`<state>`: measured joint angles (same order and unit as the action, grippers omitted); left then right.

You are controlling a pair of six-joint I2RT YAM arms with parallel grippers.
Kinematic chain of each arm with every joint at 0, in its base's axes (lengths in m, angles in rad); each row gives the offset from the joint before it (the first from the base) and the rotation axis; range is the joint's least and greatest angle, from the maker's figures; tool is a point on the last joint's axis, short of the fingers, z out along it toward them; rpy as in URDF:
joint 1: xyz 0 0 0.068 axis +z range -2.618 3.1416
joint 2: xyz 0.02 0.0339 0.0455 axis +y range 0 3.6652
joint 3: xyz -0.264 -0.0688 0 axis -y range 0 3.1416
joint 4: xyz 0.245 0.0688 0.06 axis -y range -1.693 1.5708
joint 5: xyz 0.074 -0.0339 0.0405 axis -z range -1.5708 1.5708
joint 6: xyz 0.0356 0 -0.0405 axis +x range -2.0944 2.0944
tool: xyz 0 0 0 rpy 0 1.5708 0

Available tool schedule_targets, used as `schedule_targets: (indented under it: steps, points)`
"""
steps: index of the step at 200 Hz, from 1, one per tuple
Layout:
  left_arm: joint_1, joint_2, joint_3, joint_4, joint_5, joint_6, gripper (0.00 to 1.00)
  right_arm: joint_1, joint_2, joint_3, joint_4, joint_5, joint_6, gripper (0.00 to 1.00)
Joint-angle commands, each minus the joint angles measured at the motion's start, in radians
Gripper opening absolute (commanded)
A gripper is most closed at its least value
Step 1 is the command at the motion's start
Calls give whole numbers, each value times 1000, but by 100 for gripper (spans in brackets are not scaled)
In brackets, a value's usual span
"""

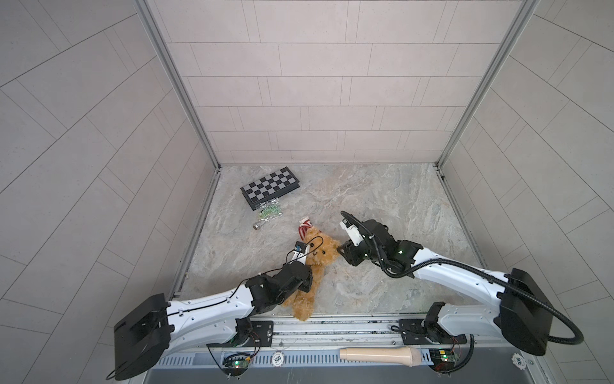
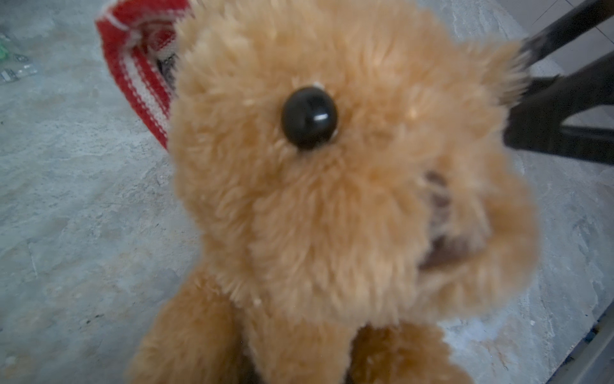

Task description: Dress the teddy bear

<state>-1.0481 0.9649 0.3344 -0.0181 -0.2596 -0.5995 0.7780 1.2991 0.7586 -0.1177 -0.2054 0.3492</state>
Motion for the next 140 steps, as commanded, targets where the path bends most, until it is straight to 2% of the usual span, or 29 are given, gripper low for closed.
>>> schedule_targets:
  steps: [1,42,91,140]
  points:
    - [10,-37,7,-213,37,-104,0,-5,76,48,84,-73,3,49]
    - [10,-140,-26,-323,47,-222,0,-12,196,96,92,-86,20,46]
    - [11,-174,25,-610,0,-303,0,-14,351,145,118,-118,1,45]
    - [11,-297,11,-660,8,-305,0,-38,467,192,105,-135,-8,38]
